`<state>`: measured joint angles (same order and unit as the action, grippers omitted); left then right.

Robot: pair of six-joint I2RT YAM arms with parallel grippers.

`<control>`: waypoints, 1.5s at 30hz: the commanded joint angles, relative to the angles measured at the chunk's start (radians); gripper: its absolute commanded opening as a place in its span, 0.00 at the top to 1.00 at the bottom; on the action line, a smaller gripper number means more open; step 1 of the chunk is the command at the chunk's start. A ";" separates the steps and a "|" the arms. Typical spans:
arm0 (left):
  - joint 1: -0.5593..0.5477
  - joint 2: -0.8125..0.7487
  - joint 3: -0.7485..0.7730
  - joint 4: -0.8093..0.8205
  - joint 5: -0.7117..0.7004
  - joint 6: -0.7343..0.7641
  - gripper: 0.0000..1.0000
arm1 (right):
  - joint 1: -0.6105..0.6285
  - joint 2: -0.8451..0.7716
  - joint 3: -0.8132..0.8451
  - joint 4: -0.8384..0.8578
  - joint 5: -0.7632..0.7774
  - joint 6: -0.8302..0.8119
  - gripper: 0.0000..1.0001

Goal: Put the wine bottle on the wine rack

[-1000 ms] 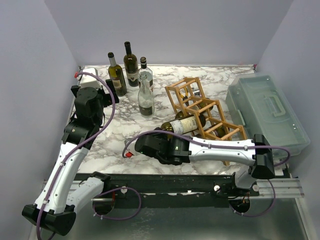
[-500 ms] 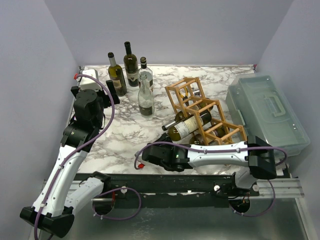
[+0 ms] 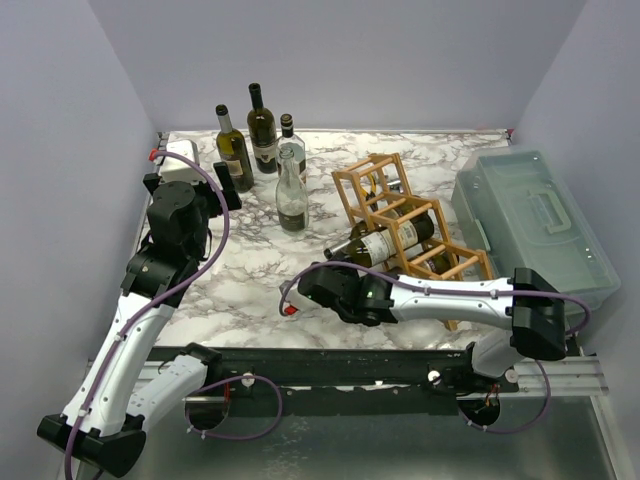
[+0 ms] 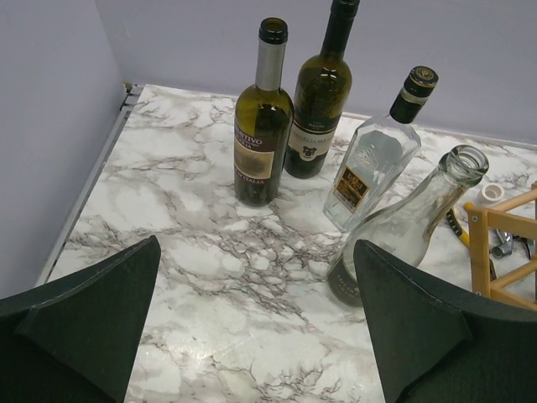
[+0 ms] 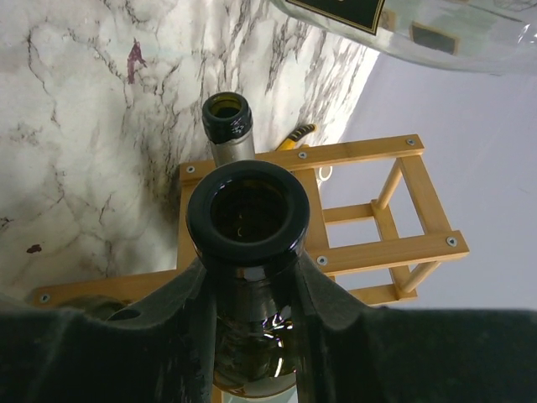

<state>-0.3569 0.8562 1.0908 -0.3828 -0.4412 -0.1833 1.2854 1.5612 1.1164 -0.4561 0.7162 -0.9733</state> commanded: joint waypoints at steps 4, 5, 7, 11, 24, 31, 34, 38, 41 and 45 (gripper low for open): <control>-0.012 0.001 -0.011 0.019 -0.028 -0.002 0.01 | -0.024 -0.014 -0.030 0.020 0.000 -0.118 1.00; -0.013 0.003 -0.011 0.019 -0.027 -0.003 0.01 | -0.028 -0.013 -0.042 0.028 0.005 -0.126 1.00; -0.013 0.003 -0.011 0.020 -0.028 -0.002 0.01 | -0.042 -0.016 -0.054 0.045 0.006 -0.138 1.00; -0.014 0.004 -0.012 0.021 -0.028 -0.001 0.01 | -0.064 -0.011 -0.072 0.091 0.030 -0.164 1.00; -0.024 0.005 -0.012 0.021 -0.031 0.001 0.01 | -0.163 -0.031 -0.106 0.181 -0.041 -0.161 0.99; -0.027 0.009 -0.012 0.021 -0.030 0.001 0.01 | -0.193 -0.043 -0.133 0.213 -0.057 -0.159 0.98; -0.027 0.010 -0.012 0.021 -0.030 0.000 0.01 | -0.194 -0.045 -0.137 0.202 -0.082 -0.136 0.74; -0.027 0.012 -0.012 0.021 -0.031 0.001 0.01 | -0.192 -0.069 -0.097 0.119 -0.177 -0.056 0.39; -0.027 0.014 -0.013 0.020 -0.032 0.002 0.01 | -0.185 -0.094 -0.051 0.044 -0.245 0.031 0.26; -0.027 0.015 -0.013 0.020 -0.033 0.004 0.01 | -0.165 -0.151 0.008 0.004 -0.345 0.150 0.00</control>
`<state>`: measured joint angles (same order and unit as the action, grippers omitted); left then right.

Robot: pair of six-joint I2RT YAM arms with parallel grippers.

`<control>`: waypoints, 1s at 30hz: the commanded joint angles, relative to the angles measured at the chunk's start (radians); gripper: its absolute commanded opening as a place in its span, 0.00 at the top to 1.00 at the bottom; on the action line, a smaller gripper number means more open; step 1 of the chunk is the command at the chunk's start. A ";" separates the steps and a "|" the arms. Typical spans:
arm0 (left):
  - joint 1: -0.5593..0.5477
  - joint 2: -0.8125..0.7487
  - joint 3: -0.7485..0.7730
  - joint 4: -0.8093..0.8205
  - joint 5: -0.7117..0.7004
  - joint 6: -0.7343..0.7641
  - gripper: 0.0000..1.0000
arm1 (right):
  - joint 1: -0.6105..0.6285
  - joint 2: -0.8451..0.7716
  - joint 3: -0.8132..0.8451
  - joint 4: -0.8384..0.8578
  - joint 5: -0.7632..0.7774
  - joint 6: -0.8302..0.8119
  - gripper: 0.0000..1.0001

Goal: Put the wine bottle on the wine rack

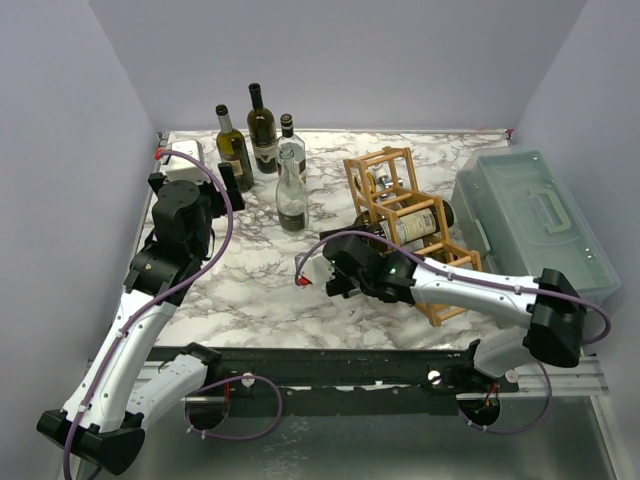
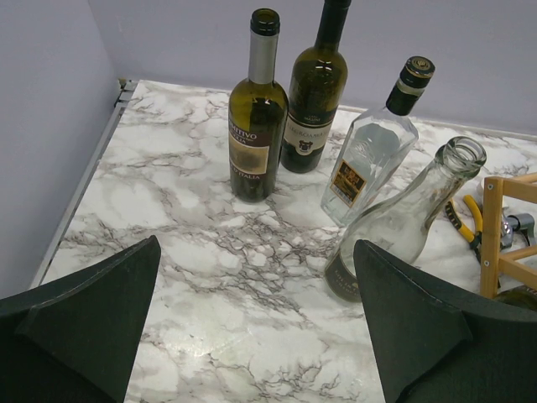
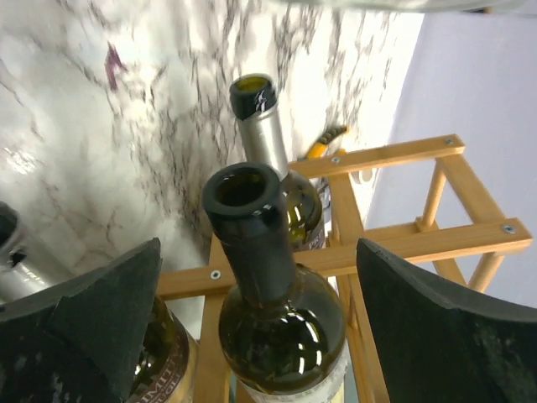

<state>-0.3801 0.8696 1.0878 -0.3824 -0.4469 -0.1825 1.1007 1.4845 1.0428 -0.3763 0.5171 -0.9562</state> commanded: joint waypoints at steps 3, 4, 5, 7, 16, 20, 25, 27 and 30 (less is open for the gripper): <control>-0.002 0.006 -0.008 0.019 -0.024 0.002 0.01 | 0.029 -0.109 0.147 -0.105 -0.257 0.264 0.00; -0.001 0.005 -0.008 0.018 -0.023 0.002 0.01 | 0.028 -0.123 0.161 -0.090 -0.285 0.312 0.00; 0.001 0.006 -0.008 0.019 -0.021 -0.001 0.01 | 0.029 -0.138 0.166 -0.036 -0.291 0.383 0.00; 0.008 0.011 -0.006 0.017 -0.019 -0.004 0.01 | 0.027 -0.171 0.155 0.120 -0.262 0.549 0.00; 0.041 0.014 -0.005 0.009 -0.030 -0.005 0.01 | -0.050 -0.082 0.157 0.580 -0.021 1.055 0.00; 0.047 0.010 -0.009 0.009 -0.032 -0.004 0.01 | -0.168 0.066 0.295 0.539 -0.081 1.226 0.00; 0.052 -0.001 -0.012 0.013 -0.004 -0.013 0.01 | -0.219 0.257 0.455 0.567 -0.137 1.225 0.00; 0.051 -0.008 -0.012 0.013 -0.007 -0.015 0.01 | -0.226 0.328 0.523 0.551 -0.114 1.227 0.00; 0.050 -0.016 -0.012 0.013 -0.012 -0.013 0.01 | -0.229 0.405 0.582 0.578 -0.096 1.217 0.00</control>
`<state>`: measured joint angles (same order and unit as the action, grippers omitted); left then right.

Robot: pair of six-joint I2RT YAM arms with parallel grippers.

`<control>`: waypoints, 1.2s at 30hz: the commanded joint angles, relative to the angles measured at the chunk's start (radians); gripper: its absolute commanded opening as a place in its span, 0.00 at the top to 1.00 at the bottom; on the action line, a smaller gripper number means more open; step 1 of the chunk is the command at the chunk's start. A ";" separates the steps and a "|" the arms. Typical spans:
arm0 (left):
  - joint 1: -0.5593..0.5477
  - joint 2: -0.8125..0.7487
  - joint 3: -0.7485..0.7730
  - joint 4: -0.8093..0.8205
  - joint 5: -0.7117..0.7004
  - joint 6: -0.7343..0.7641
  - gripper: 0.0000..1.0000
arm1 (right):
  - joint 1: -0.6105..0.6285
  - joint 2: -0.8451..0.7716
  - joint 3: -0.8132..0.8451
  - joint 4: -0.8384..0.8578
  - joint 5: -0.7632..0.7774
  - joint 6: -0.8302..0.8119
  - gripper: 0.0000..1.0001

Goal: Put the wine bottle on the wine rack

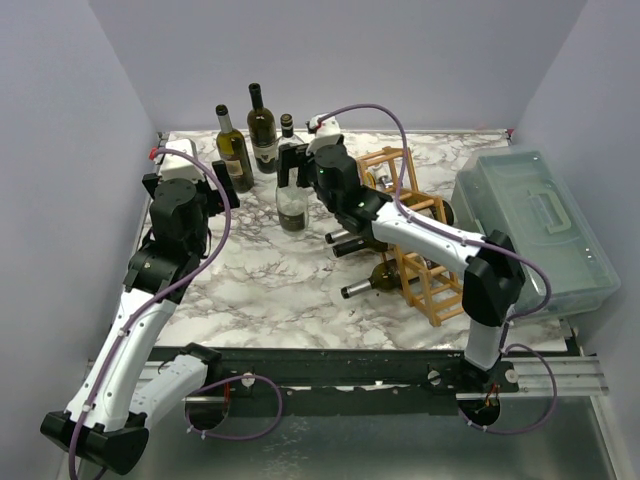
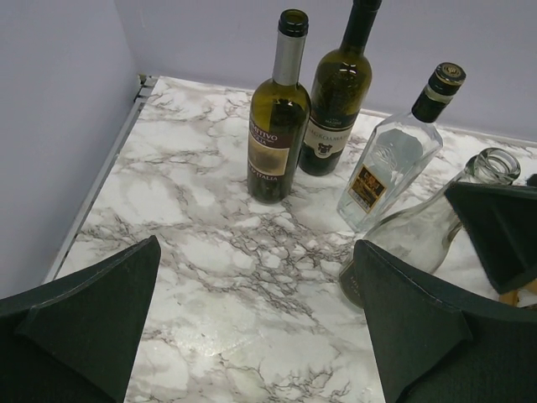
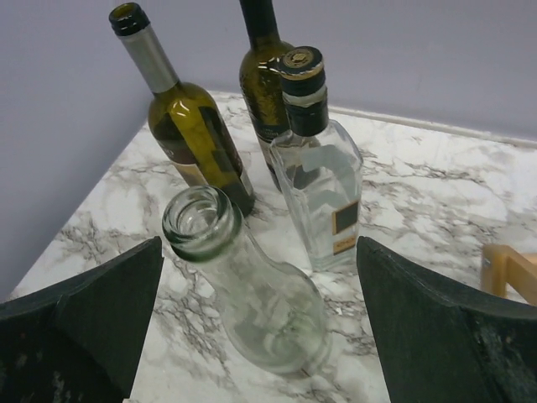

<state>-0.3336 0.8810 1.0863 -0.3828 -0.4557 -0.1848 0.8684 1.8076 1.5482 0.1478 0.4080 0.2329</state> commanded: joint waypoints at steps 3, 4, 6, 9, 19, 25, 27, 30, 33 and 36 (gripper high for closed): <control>-0.002 -0.032 -0.012 0.015 -0.012 -0.005 0.01 | 0.003 0.144 0.100 0.092 0.022 0.008 0.00; -0.006 -0.033 -0.010 0.015 -0.016 -0.002 0.01 | 0.003 0.164 0.118 0.090 0.034 -0.001 0.02; -0.013 -0.034 -0.012 0.015 -0.020 -0.001 0.01 | 0.003 0.206 0.141 0.092 0.055 -0.033 0.14; -0.021 -0.038 -0.011 0.015 -0.020 0.000 0.01 | 0.004 0.237 0.147 0.106 0.056 -0.078 0.35; -0.025 -0.036 -0.010 0.016 -0.020 0.005 0.01 | 0.033 0.146 0.076 0.102 -0.044 -0.168 0.92; -0.025 -0.030 -0.009 0.016 -0.014 0.003 0.01 | 0.032 0.033 0.012 0.114 -0.065 -0.149 0.99; -0.025 -0.025 -0.010 0.016 -0.012 0.002 0.01 | 0.032 0.001 0.001 0.121 -0.085 -0.133 0.99; -0.025 -0.017 -0.011 0.016 -0.010 -0.001 0.01 | 0.031 -0.038 0.007 0.124 -0.092 -0.090 0.99; -0.025 -0.017 -0.011 0.015 -0.006 -0.002 0.01 | 0.031 -0.069 0.047 0.082 -0.114 -0.070 0.99; -0.025 -0.018 -0.011 0.016 -0.010 -0.002 0.01 | 0.030 -0.122 0.041 0.108 -0.122 -0.044 0.99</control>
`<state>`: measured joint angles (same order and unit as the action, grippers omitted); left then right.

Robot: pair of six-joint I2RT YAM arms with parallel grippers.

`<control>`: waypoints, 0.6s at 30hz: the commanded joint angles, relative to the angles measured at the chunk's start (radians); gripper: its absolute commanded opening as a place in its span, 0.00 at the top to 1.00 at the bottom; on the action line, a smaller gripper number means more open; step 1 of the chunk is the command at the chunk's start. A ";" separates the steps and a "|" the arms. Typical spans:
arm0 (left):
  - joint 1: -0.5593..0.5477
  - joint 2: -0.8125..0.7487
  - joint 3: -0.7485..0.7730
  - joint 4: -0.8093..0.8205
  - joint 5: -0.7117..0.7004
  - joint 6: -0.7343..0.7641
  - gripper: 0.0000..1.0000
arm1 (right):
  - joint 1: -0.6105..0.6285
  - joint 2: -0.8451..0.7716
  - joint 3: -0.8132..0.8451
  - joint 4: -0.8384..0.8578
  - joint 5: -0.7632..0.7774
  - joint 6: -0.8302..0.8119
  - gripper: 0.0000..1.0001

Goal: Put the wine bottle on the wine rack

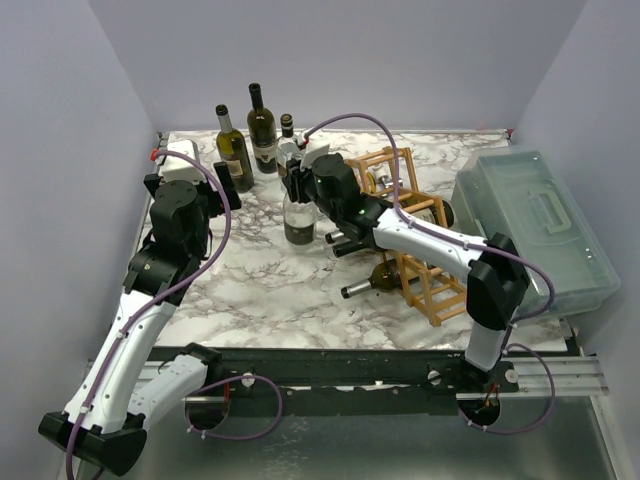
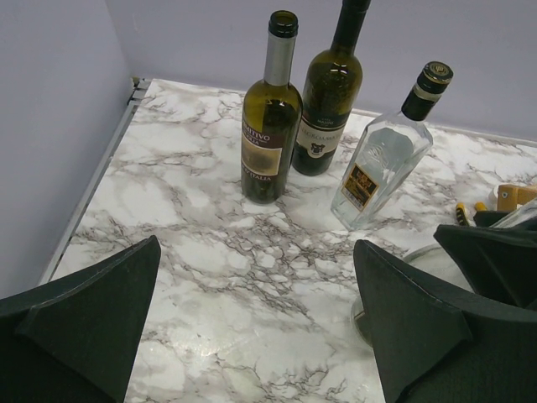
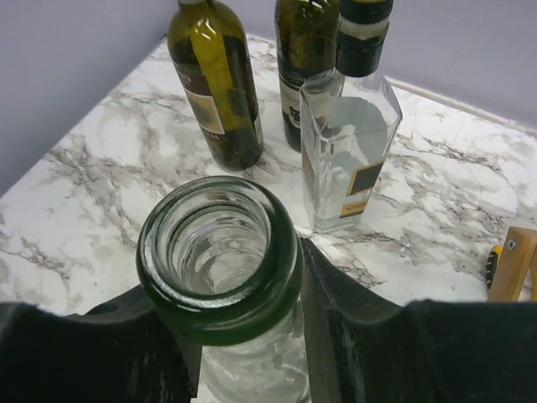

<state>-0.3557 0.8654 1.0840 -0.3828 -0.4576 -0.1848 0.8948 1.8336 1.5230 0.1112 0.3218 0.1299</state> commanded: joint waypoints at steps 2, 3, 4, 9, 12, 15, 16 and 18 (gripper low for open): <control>-0.003 -0.006 -0.011 0.016 -0.007 -0.004 0.01 | 0.004 -0.190 0.069 0.149 -0.026 0.077 0.99; -0.003 -0.008 -0.010 0.016 -0.004 -0.004 0.01 | 0.004 -0.206 0.071 0.150 -0.011 0.088 0.99; -0.003 -0.008 -0.011 0.016 -0.004 -0.006 0.01 | 0.004 -0.227 0.068 0.154 0.004 0.096 0.99; -0.004 -0.019 -0.010 0.017 -0.006 -0.006 0.01 | 0.004 -0.363 -0.042 0.292 0.013 0.076 0.99; -0.007 -0.019 -0.010 0.018 -0.012 -0.004 0.01 | 0.004 -0.422 -0.096 0.346 0.030 -0.014 0.99; -0.012 -0.026 -0.012 0.018 -0.004 -0.006 0.01 | 0.004 -0.462 -0.126 0.386 0.054 -0.187 0.99; -0.014 -0.025 -0.010 0.018 -0.004 -0.006 0.01 | 0.004 -0.475 -0.131 0.383 0.054 -0.250 0.99; -0.017 -0.029 -0.010 0.018 -0.005 -0.005 0.01 | 0.004 -0.512 -0.144 0.380 0.031 -0.358 0.99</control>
<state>-0.3630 0.8555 1.0840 -0.3828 -0.4576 -0.1860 0.8951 1.4044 1.3857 0.3008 0.3389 0.0174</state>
